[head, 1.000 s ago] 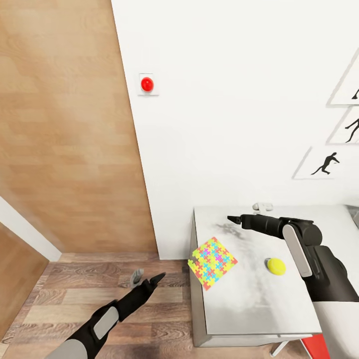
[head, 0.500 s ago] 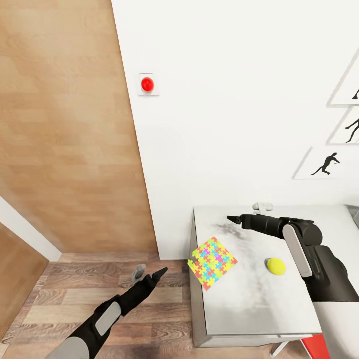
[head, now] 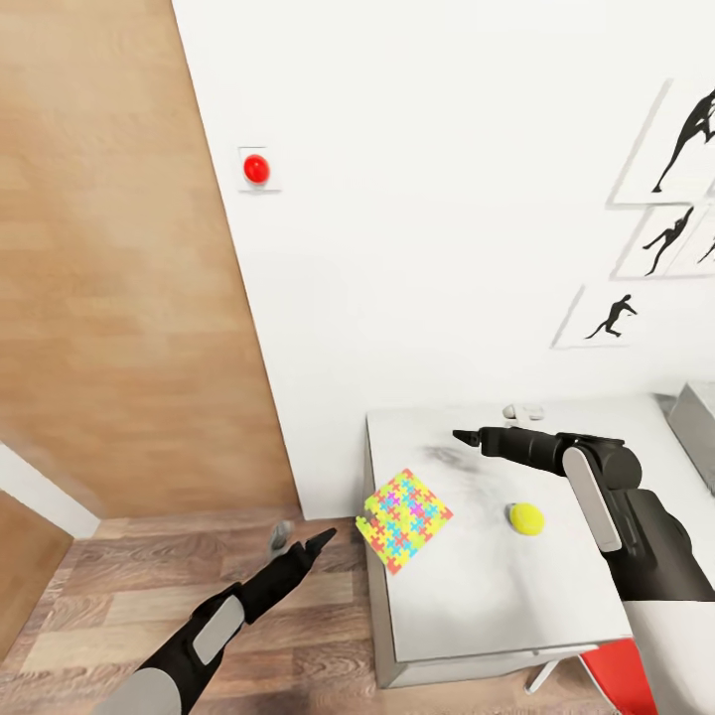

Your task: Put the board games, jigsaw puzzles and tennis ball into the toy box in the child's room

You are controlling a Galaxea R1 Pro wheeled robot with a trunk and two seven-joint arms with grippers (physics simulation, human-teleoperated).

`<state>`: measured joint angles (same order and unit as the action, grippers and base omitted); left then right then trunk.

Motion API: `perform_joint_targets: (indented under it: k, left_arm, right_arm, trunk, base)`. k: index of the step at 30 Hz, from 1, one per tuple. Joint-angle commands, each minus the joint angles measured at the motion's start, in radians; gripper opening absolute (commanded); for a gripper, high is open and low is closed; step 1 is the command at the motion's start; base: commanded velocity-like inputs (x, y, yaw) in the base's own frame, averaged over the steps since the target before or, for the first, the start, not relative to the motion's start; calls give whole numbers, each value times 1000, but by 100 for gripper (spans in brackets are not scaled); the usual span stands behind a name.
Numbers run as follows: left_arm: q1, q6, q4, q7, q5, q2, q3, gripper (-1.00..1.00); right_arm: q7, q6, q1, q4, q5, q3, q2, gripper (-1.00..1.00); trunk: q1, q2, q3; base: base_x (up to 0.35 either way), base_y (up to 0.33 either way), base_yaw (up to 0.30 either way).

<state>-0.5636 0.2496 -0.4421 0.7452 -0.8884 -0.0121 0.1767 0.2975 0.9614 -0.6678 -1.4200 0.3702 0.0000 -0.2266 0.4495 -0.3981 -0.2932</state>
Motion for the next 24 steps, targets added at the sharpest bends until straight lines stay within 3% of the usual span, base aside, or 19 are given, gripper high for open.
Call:
perform_joint_targets:
  k: [1, 13, 24]
  left_arm:
    - [-1, 9, -1, 1, -11, 0, 3, 100]
    - [-1, 10, -4, 1, -11, -3, 3, 100]
    - [-1, 10, -3, 2, -11, -3, 3, 100]
  right_arm:
    - [8, 3, -1, 0, -7, 0, 0, 100]
    - [8, 3, -1, 0, -7, 0, 0, 100]
    - [9, 3, -1, 0, -7, 0, 0, 100]
  trunk:
    - [1, -2, -2]
    - [1, -2, -2]
    - [1, -2, -2]
  base:
    - [0, 0, -246]
    - [0, 0, -235]
    - [0, 0, -77]
